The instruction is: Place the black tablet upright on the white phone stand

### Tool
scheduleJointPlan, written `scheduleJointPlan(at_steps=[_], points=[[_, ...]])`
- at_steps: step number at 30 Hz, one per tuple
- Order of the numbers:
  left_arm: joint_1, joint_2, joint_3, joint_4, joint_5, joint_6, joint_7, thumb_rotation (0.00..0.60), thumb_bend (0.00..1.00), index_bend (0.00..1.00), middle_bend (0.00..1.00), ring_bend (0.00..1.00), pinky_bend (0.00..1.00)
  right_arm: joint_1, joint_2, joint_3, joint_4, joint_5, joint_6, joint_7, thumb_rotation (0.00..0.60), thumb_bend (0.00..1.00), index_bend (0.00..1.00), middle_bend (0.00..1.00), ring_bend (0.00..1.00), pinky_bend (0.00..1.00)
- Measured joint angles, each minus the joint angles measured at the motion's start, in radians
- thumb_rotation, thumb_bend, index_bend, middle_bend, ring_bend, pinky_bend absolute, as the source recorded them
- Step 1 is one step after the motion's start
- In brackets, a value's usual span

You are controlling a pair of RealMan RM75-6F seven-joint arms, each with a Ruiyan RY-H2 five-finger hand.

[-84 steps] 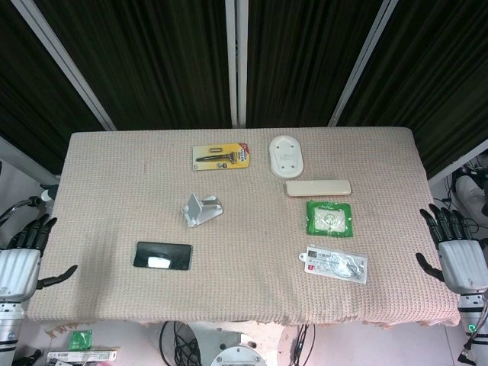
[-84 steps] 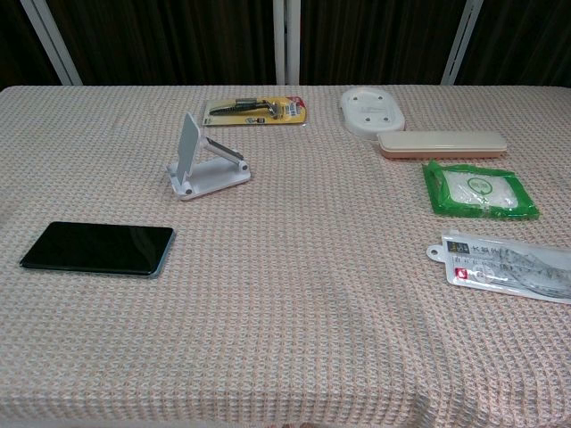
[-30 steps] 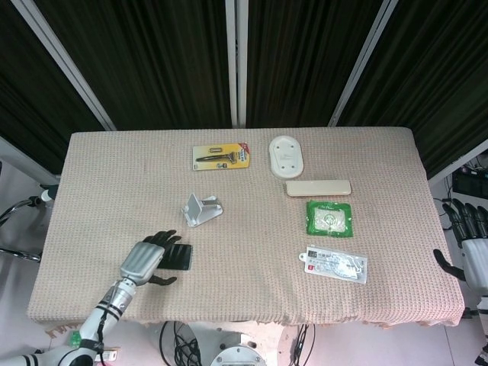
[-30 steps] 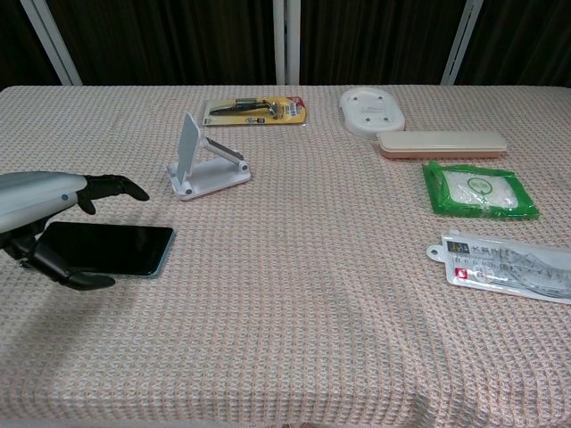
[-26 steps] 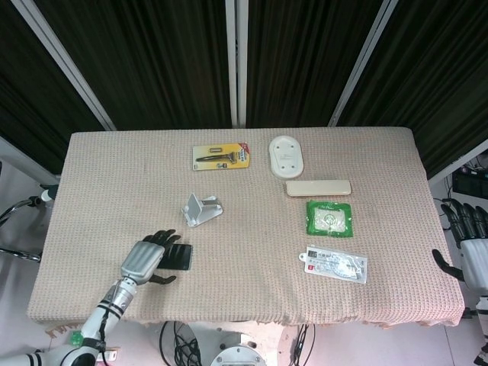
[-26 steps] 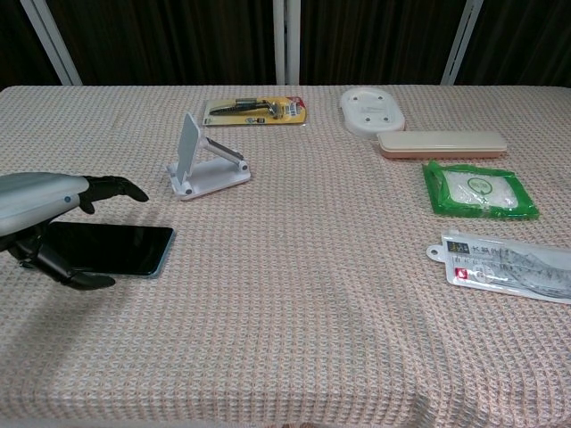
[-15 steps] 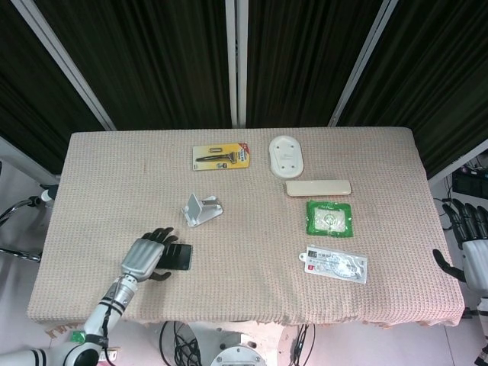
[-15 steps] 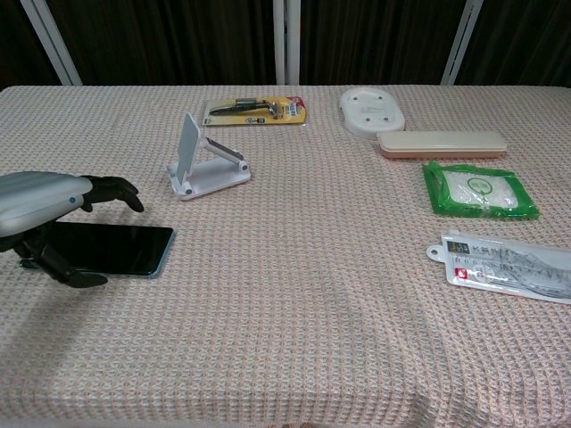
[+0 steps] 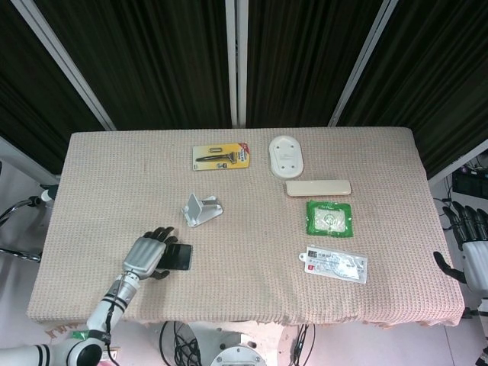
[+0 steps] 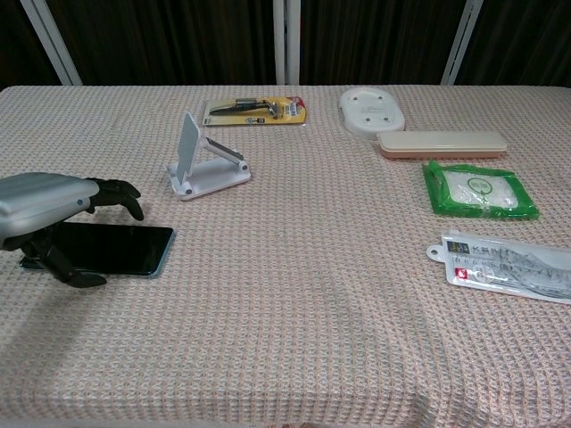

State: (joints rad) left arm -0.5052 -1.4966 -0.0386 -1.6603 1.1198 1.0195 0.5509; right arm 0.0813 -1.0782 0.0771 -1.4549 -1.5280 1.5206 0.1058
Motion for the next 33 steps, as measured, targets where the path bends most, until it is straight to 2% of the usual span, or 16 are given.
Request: scheduleJointPlan(at_steps=[19, 26, 31, 33], points=[[-0.05, 0.007, 0.001, 0.003, -0.066, -0.032, 0.015, 0.6, 0.17, 0.29, 0.09, 0.09, 0.23, 0.001, 0.001, -0.001, -0.002, 0.0, -0.004, 0.002, 0.6, 0.21, 0.0, 0.0, 0.0, 0.0], [-0.058, 0.006, 0.004, 0.003, -0.066, -0.023, 0.014, 0.6, 0.17, 0.48, 0.1, 0.08, 0.23, 0.0, 0.002, 0.0, -0.002, 0.0, -0.005, 0.005, 0.6, 0.21, 0.0, 0.0, 0.0, 0.0], [-0.057, 0.005, 0.008, -0.004, -0.077, -0.001, 0.029, 0.6, 0.17, 0.54, 0.13, 0.08, 0.23, -0.001, -0.002, 0.0, 0.004, 0.002, -0.004, 0.011, 0.6, 0.21, 0.0, 0.0, 0.0, 0.0], [-0.056, 0.005, 0.01, -0.009, -0.082, 0.008, 0.032, 0.6, 0.18, 0.55, 0.17, 0.08, 0.23, -0.001, -0.003, 0.0, 0.006, 0.003, -0.006, 0.011, 0.6, 0.21, 0.0, 0.0, 0.0, 0.0]])
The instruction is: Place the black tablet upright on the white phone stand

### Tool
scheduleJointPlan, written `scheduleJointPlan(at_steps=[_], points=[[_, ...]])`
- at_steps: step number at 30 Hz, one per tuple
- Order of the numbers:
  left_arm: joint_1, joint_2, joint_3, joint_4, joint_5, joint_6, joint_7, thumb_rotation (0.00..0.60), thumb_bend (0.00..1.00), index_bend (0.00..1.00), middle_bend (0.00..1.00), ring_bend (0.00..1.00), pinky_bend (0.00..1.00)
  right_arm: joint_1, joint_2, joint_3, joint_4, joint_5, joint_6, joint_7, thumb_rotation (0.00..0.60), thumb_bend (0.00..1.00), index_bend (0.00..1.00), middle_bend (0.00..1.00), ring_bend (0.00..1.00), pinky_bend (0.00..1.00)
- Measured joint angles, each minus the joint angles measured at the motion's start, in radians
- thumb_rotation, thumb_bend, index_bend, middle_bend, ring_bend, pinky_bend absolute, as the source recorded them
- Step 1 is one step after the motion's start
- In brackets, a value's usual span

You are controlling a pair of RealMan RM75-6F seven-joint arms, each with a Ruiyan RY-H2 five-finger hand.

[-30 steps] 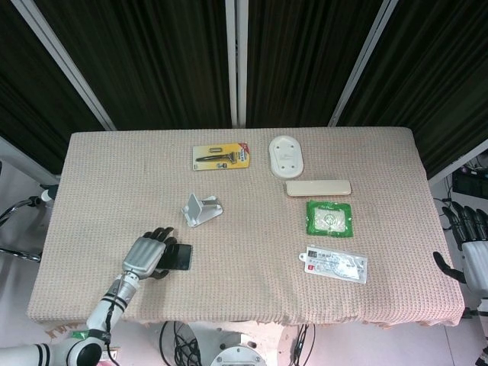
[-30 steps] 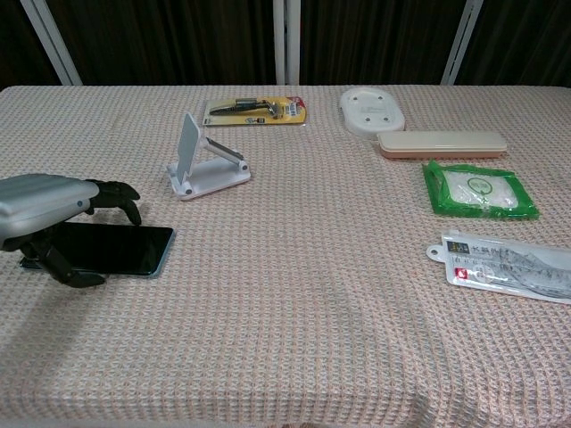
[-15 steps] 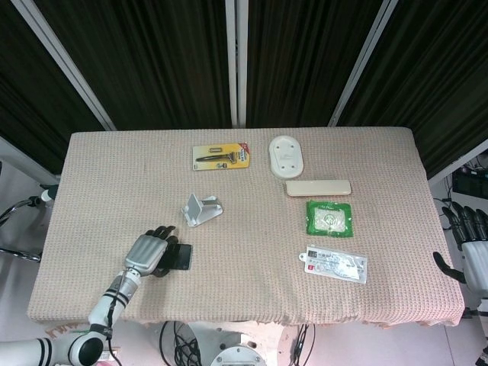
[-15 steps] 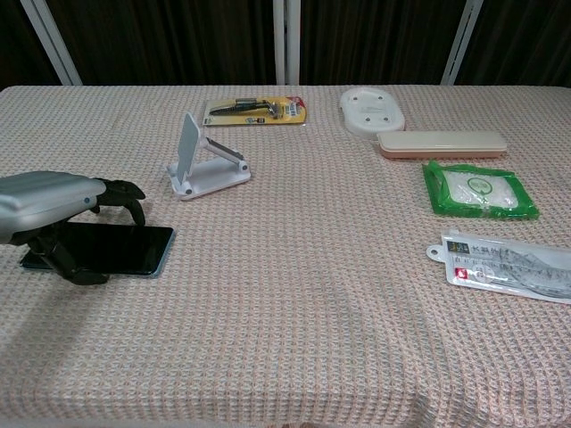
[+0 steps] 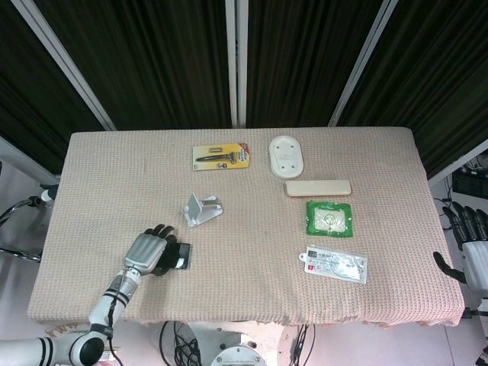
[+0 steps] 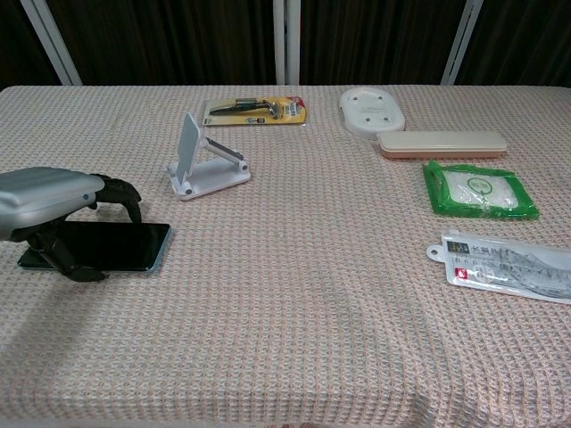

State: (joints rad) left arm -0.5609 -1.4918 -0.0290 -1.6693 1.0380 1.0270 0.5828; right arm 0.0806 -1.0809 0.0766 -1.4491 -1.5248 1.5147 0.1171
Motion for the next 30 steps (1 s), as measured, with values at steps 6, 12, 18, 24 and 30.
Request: scheduleJointPlan(at_steps=[6, 12, 18, 24, 30], points=[[0.005, 0.004, 0.004, -0.02, 0.006, 0.032, 0.012, 0.6, 0.18, 0.57, 0.42, 0.11, 0.23, 0.001, -0.004, -0.001, 0.003, 0.002, -0.004, 0.0, 0.6, 0.21, 0.0, 0.0, 0.0, 0.0], [0.011, 0.005, 0.003, -0.023, 0.022, 0.057, 0.001, 0.6, 0.2, 0.58, 0.58, 0.21, 0.24, 0.0, -0.004, 0.0, 0.004, 0.003, -0.003, 0.001, 0.6, 0.21, 0.0, 0.0, 0.0, 0.0], [0.031, 0.008, 0.0, -0.016, 0.079, 0.102, -0.054, 0.6, 0.22, 0.61, 0.66, 0.27, 0.25, -0.001, -0.002, 0.0, 0.005, 0.006, -0.004, 0.004, 0.6, 0.21, 0.0, 0.0, 0.0, 0.0], [0.062, 0.029, -0.019, -0.018, 0.136, 0.162, -0.165, 0.6, 0.22, 0.64, 0.69, 0.29, 0.26, -0.002, -0.001, 0.001, 0.005, 0.006, -0.004, 0.006, 0.6, 0.21, 0.0, 0.0, 0.0, 0.0], [0.1, 0.048, -0.07, -0.031, 0.178, 0.231, -0.368, 0.6, 0.22, 0.65, 0.7, 0.32, 0.25, 0.0, -0.003, 0.001, 0.006, 0.006, -0.008, 0.007, 0.6, 0.21, 0.0, 0.0, 0.0, 0.0]])
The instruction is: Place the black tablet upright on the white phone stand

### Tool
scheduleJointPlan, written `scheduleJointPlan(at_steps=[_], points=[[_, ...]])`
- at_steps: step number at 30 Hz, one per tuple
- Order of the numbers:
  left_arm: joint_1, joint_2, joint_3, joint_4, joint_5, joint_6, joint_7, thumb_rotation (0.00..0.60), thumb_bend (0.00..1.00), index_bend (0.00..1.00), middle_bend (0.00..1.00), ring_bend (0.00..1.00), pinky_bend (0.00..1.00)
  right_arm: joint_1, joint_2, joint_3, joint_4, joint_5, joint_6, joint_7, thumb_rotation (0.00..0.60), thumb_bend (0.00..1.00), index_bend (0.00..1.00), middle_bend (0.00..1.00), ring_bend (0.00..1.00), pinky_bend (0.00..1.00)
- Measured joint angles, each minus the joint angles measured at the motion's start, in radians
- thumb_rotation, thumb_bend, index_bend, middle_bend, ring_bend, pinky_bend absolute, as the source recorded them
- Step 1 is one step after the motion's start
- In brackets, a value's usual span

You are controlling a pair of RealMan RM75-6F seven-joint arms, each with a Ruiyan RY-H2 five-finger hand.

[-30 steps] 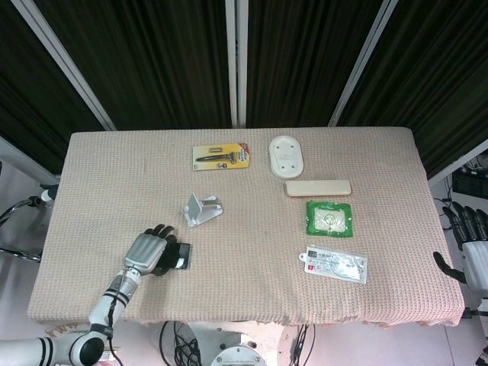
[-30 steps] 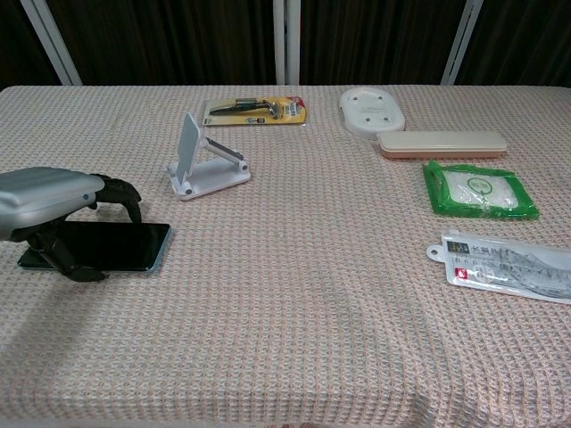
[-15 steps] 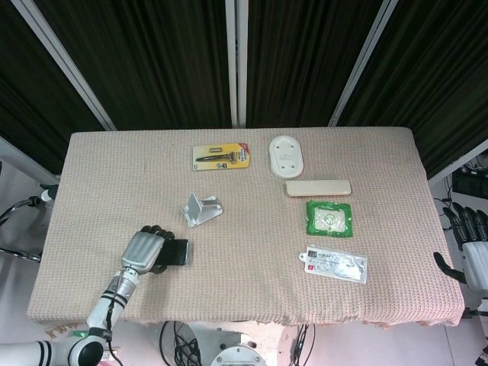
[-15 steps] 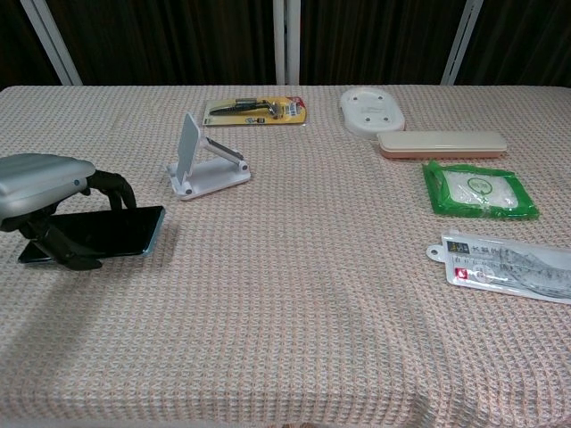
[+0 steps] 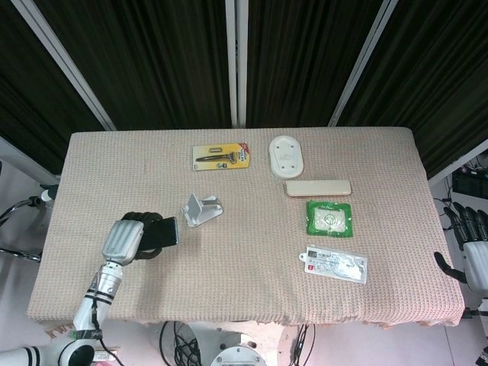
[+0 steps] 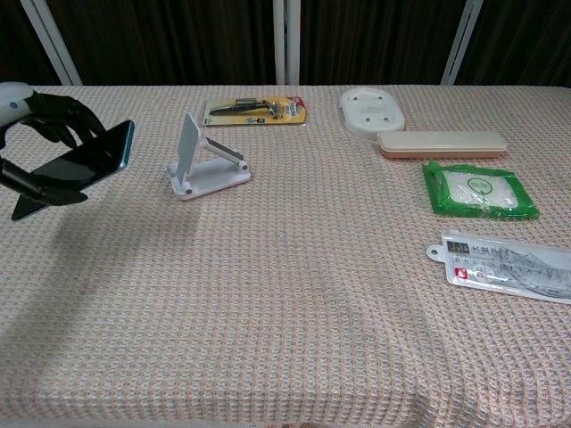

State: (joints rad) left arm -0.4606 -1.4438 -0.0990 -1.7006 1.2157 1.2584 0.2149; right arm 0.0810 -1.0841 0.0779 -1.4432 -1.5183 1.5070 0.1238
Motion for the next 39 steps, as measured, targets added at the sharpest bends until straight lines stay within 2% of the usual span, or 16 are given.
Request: scheduleJointPlan(at_steps=[2, 6, 13, 16, 22, 33, 39], points=[[0.012, -0.006, -0.026, -0.003, 0.0, 0.021, -0.073, 0.6, 0.22, 0.65, 0.7, 0.33, 0.25, 0.002, 0.0, 0.001, -0.002, 0.001, -0.003, 0.001, 0.6, 0.21, 0.0, 0.0, 0.0, 0.0], [0.031, -0.046, -0.11, -0.024, -0.049, 0.048, -0.229, 0.6, 0.22, 0.65, 0.7, 0.33, 0.25, 0.002, 0.003, 0.007, -0.011, 0.001, 0.006, 0.007, 0.6, 0.21, 0.0, 0.0, 0.0, 0.0], [0.028, -0.124, -0.237, -0.073, -0.189, 0.031, -0.361, 0.6, 0.22, 0.64, 0.7, 0.33, 0.25, -0.003, 0.01, 0.007, -0.016, 0.0, 0.013, 0.017, 0.6, 0.21, 0.0, 0.0, 0.0, 0.0], [0.016, -0.177, -0.272, -0.069, -0.211, 0.028, -0.402, 0.6, 0.22, 0.64, 0.7, 0.33, 0.25, -0.005, 0.018, 0.007, -0.02, -0.003, 0.019, 0.019, 0.6, 0.21, 0.0, 0.0, 0.0, 0.0], [-0.013, -0.278, -0.296, 0.016, -0.17, 0.027, -0.493, 0.6, 0.22, 0.64, 0.7, 0.33, 0.25, -0.011, 0.032, 0.006, -0.031, -0.005, 0.026, 0.019, 0.6, 0.21, 0.0, 0.0, 0.0, 0.0], [-0.064, -0.446, -0.293, 0.321, -0.034, 0.045, -0.662, 0.6, 0.22, 0.64, 0.7, 0.33, 0.25, -0.015, 0.034, 0.003, -0.028, 0.007, 0.015, 0.016, 0.6, 0.21, 0.0, 0.0, 0.0, 0.0], [-0.082, -0.515, -0.284, 0.427, 0.008, 0.05, -0.733, 0.6, 0.22, 0.64, 0.7, 0.33, 0.25, -0.012, 0.036, 0.003, -0.041, 0.004, 0.013, 0.001, 0.6, 0.21, 0.0, 0.0, 0.0, 0.0]])
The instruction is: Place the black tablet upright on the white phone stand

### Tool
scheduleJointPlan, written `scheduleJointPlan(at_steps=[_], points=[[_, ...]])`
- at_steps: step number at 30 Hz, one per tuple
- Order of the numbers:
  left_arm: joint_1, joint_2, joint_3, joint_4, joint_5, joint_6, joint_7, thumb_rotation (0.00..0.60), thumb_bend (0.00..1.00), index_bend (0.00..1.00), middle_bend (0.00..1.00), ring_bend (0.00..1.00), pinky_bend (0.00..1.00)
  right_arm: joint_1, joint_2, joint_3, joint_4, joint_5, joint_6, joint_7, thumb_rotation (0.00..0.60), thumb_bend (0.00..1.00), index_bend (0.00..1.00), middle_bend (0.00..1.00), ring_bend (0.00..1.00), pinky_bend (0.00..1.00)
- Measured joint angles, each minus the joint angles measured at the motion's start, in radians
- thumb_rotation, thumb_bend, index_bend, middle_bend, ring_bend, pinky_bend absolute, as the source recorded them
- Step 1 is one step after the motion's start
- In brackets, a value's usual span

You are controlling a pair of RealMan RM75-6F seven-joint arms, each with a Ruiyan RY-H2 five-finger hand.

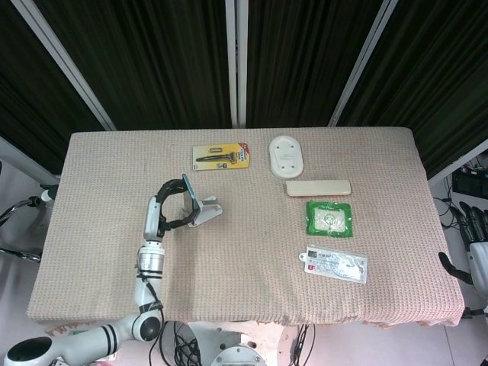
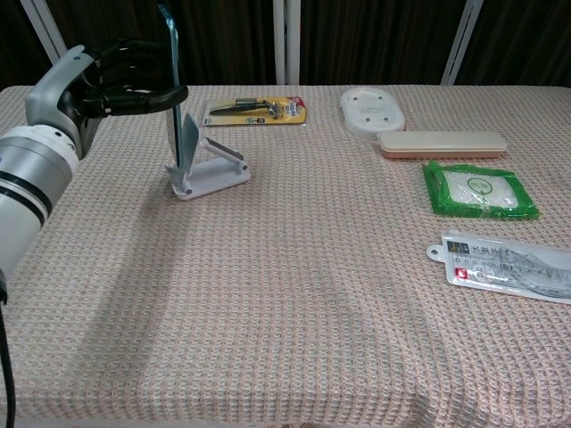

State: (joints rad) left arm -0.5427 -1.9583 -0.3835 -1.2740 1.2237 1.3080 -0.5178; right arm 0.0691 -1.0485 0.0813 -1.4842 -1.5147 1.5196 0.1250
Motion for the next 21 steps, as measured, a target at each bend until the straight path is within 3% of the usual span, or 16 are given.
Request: scheduleJointPlan(at_steps=[21], points=[[-0.037, -0.115, 0.012, 0.256, 0.045, -0.027, -0.101, 0.6, 0.29, 0.64, 0.7, 0.33, 0.25, -0.016, 0.011, -0.001, -0.004, 0.023, -0.004, -0.003, 0.6, 0.21, 0.0, 0.0, 0.0, 0.0]])
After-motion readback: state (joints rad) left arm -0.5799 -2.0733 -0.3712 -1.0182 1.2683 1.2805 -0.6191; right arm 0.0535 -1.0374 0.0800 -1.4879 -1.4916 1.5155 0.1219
